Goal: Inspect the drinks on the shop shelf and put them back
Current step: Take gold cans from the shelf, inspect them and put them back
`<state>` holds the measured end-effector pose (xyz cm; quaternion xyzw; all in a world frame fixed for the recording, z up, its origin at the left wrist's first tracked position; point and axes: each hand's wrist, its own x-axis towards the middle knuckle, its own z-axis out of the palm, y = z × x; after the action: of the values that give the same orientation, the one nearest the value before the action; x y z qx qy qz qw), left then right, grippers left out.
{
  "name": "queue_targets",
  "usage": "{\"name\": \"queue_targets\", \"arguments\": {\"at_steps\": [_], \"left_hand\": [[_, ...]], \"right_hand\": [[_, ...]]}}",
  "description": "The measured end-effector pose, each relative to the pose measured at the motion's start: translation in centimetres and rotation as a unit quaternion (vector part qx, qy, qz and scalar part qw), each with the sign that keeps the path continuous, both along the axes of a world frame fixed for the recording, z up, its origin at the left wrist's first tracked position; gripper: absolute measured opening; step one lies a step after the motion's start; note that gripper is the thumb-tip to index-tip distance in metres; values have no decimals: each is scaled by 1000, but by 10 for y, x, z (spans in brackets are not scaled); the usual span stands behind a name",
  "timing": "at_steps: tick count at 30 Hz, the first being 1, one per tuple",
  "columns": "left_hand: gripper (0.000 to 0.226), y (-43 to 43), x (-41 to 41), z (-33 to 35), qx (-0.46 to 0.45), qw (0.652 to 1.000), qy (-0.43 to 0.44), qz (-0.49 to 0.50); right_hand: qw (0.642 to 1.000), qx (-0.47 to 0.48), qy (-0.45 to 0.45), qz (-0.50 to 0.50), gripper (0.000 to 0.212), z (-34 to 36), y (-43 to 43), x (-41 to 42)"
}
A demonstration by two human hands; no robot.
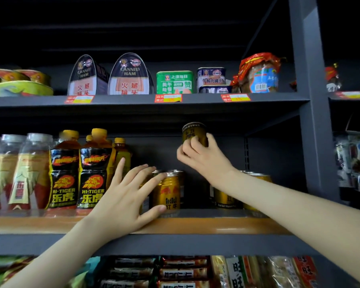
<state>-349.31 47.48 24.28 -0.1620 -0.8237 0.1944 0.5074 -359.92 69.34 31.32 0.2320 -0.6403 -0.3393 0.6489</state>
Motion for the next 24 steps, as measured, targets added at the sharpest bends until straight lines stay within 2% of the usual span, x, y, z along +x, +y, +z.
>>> {"name": "queue_targets", "arguments": {"at_steps": [5, 8, 9, 10, 11, 12, 14, 15, 16, 18, 20, 21, 22, 24], "left_hand": [[67, 2, 6, 0, 2, 1000, 0, 11], [67, 13, 21, -8, 87, 994, -1, -60], [68, 21, 31, -14, 148, 981, -15, -121], [68, 29, 43, -24, 231, 952, -47, -195], [65, 38, 58, -35, 328, 897, -101, -277], [61, 47, 73, -46, 425, 814, -175, -354], [56, 56, 93, -70, 547, 612, -309, -481], [54, 56, 101, -88, 591, 529, -349, -500], [48, 54, 106, -103, 623, 473, -363, -507], [43, 50, 116, -135, 654, 407, -402, -495], [54, 46, 129, -173, 644, 363, -472, -481], [57, 43, 137, -192, 647, 329, -506, -466], [59, 42, 144, -209, 656, 291, -533, -448], [62, 41, 156, -236, 672, 230, -564, -420]], "right_hand": [[994, -25, 29, 103, 73, -22, 16, 38], [976, -62, 40, 207, 74, -44, 25, 76], [961, -92, 31, 258, 73, -55, 24, 92], [940, -132, -3, 314, 73, -71, 22, 109], [910, -179, -62, 370, 72, -88, 20, 130], [870, -228, -134, 416, 71, -105, 17, 151], [775, -312, -287, 469, 68, -140, 13, 185], [723, -340, -357, 483, 67, -161, 11, 201], [664, -362, -412, 509, 64, -178, 13, 212], [527, -409, -515, 539, 60, -212, 15, 231], [383, -471, -586, 537, 56, -247, 15, 246], [318, -507, -603, 527, 56, -263, 16, 252], [262, -545, -614, 506, 62, -277, 17, 256], [186, -609, -626, 451, 84, -302, 17, 262]]}}
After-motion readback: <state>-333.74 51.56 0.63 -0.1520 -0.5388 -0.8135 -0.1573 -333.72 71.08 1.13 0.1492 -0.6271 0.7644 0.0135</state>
